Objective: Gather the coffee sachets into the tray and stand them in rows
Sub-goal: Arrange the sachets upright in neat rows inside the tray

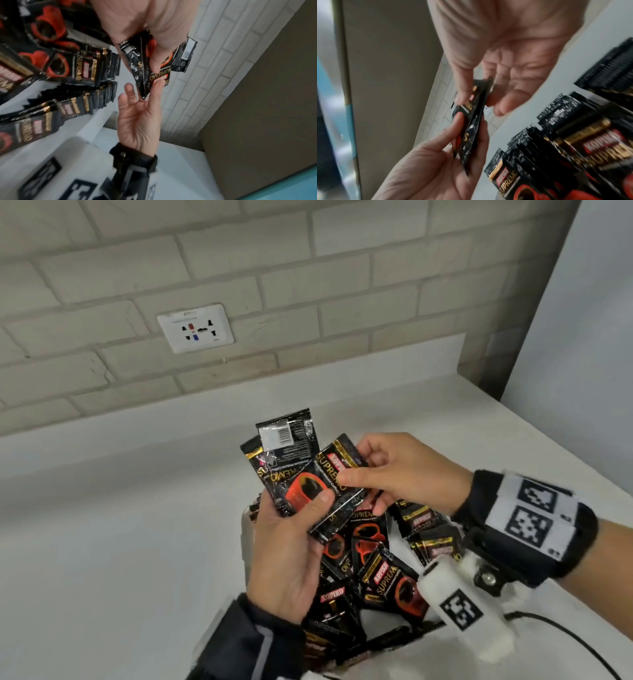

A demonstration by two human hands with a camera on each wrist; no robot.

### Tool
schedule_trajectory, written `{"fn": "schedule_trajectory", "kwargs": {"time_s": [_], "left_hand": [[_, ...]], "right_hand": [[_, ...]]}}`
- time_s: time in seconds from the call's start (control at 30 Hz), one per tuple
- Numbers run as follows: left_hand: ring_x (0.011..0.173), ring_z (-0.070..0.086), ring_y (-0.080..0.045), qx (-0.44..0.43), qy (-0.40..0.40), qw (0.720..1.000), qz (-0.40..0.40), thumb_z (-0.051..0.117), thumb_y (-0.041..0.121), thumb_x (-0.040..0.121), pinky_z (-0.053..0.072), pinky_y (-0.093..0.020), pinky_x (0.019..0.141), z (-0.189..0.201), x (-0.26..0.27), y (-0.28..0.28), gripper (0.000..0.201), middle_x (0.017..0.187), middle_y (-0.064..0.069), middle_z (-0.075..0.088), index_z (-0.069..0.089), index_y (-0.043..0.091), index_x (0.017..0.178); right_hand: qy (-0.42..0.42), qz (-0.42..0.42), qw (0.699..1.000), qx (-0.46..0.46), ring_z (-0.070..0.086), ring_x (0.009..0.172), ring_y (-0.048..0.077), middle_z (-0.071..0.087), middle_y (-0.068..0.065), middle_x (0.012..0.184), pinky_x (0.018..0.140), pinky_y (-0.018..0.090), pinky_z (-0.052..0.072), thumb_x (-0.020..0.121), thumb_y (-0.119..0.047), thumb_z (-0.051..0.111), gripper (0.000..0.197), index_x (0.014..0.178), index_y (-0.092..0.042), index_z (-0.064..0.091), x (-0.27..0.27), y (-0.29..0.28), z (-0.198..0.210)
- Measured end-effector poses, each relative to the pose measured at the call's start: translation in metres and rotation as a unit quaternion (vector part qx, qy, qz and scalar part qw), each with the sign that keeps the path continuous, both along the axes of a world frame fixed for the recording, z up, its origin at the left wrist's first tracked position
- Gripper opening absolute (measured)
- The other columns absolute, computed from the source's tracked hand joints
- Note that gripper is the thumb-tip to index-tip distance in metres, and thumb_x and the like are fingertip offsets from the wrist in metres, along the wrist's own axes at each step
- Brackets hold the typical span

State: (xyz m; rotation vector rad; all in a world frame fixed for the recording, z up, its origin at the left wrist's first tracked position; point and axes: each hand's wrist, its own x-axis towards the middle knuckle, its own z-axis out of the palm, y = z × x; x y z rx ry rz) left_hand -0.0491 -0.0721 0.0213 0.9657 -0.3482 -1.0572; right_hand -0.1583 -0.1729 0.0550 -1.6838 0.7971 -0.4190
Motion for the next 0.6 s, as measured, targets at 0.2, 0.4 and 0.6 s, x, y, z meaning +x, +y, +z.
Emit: {"fn": "schedule_trajectory", "kwargs": {"time_s": [0.2, 0.4, 0.6], "left_hand": [[0.094, 0.068, -0.026, 0.000, 0.039, 0.998, -0.055, 0.060, 0.020, 0.074, 0.056, -0.043, 0.081, -0.001, -0.010, 0.002, 0.049, 0.106, -0.014, 0.069, 0.053, 0.009, 0.121], [0.088, 0.069, -0.026, 0.022, 0.059, 0.998, -0.022, 0.054, 0.016, 0.079, 0.059, -0.042, 0.068, -0.002, -0.009, 0.004, 0.035, 0.107, -0.016, 0.069, 0.056, 0.008, 0.113], [0.086, 0.069, -0.025, 0.015, 0.092, 0.995, 0.028, 0.049, 0.009, 0.089, 0.057, -0.047, 0.073, -0.007, -0.006, 0.007, 0.019, 0.103, -0.015, 0.070, 0.060, 0.010, 0.105]], "right_hand": [[-0.046, -0.047, 0.996, 0.055, 0.063, 0.055, 0.007, 0.066, 0.006, 0.079, 0.049, 0.016, 0.053, 0.081, -0.002, 0.064, 0.009, 0.086, -0.009, 0.061, -0.018, -0.003, -0.018], [-0.051, -0.021, 0.996, 0.074, 0.067, 0.067, 0.008, 0.068, 0.004, 0.087, 0.056, 0.018, 0.055, 0.084, 0.004, 0.058, 0.015, 0.090, -0.009, 0.063, -0.028, -0.001, -0.024], [-0.111, -0.080, 0.985, 0.107, 0.069, 0.070, 0.012, 0.068, 0.010, 0.095, 0.052, 0.018, 0.055, 0.078, 0.002, 0.062, 0.026, 0.102, -0.009, 0.062, -0.039, -0.006, -0.028]]}}
